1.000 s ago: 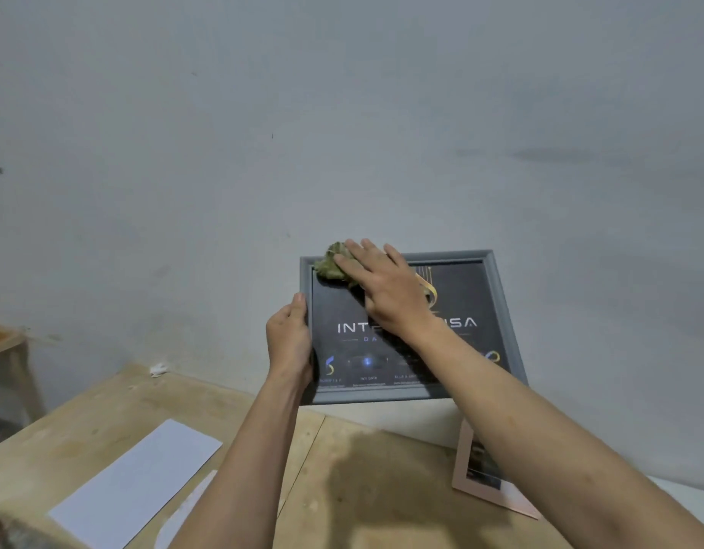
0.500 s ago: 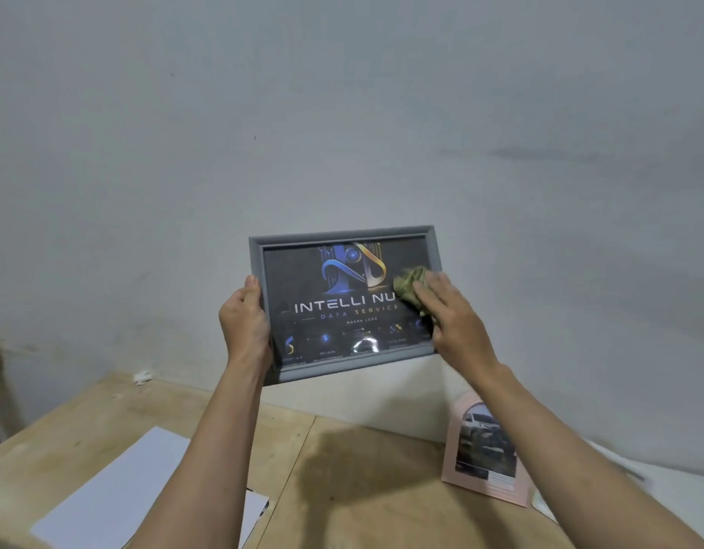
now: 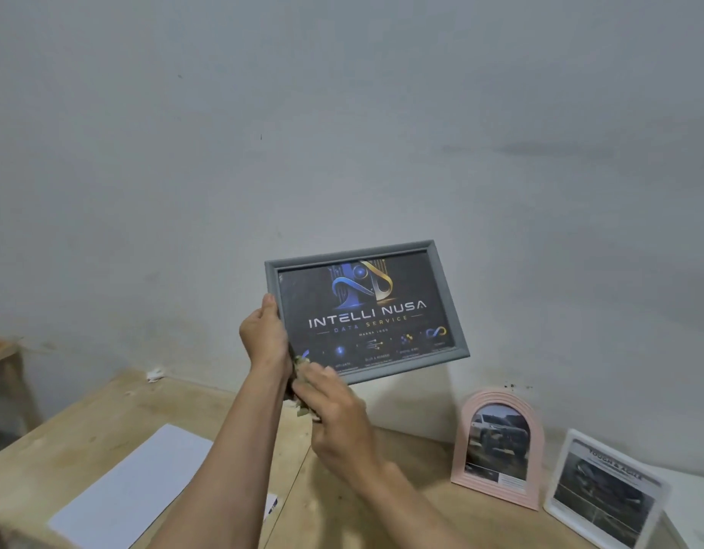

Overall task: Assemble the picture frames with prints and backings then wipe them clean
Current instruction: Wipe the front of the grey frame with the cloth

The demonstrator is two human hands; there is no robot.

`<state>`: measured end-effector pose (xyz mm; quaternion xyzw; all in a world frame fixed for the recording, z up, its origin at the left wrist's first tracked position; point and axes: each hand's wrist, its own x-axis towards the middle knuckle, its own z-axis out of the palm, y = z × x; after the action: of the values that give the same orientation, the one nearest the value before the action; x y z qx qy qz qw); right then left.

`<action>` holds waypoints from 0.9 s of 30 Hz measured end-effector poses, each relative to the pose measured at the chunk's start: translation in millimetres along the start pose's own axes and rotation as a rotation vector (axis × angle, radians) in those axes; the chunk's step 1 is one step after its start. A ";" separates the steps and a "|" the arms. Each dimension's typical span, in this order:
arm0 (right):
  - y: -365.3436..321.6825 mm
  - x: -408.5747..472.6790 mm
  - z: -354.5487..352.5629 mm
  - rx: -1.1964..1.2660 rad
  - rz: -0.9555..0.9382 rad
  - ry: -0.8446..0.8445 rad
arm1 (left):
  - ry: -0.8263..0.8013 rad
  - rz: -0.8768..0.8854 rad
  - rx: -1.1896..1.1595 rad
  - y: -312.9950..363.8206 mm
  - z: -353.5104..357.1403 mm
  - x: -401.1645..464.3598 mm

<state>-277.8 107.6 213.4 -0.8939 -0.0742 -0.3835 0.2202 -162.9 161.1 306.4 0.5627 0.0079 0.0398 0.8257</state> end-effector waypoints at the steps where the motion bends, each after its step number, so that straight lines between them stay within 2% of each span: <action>1: -1.0 2.2 -5.6 0.101 0.023 -0.044 | 0.013 -0.018 0.005 -0.1 -6.6 3.2; 3: -3.2 13.3 -28.8 0.338 0.106 -0.164 | 0.028 -0.031 0.042 1.1 -19.4 10.5; 4: -6.2 24.2 -40.1 0.435 0.159 -0.166 | 0.033 -0.022 0.085 1.6 -25.9 14.6; 6: -13.8 56.0 -64.9 0.558 0.255 -0.016 | 0.002 0.002 0.123 2.9 -31.9 18.0; 8: -11.4 98.7 -82.4 0.461 0.192 0.174 | -0.047 0.017 0.128 3.8 -34.7 16.4; 9: -2.9 121.2 -84.1 0.359 0.118 0.203 | -0.072 0.026 0.146 4.3 -35.5 14.8; 10: 6.0 139.0 -84.1 0.251 0.057 0.172 | -0.096 0.040 0.160 5.0 -35.1 11.7; 14: 22.4 137.9 -43.6 -0.031 -0.123 -0.189 | -0.117 0.075 0.069 5.1 -38.3 15.4; 18: 9.3 78.7 4.5 0.153 -0.096 -0.424 | -0.034 0.000 0.054 -1.5 -63.4 30.6; 22: 1.9 55.0 14.0 0.402 0.125 -0.638 | 0.022 -0.060 0.061 -9.4 -88.6 45.9; 24: -3.5 74.1 3.6 0.469 0.189 -0.523 | 0.032 -0.058 0.071 -5.4 -98.4 59.0; 27: 3.3 130.2 -15.5 0.399 0.111 -0.106 | -0.020 -0.052 0.057 4.0 -107.1 76.9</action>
<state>-196.5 92.9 315.2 -0.8543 -0.1107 -0.3009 0.4092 -92.6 267.7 273.3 0.5858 0.0155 0.0126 0.8102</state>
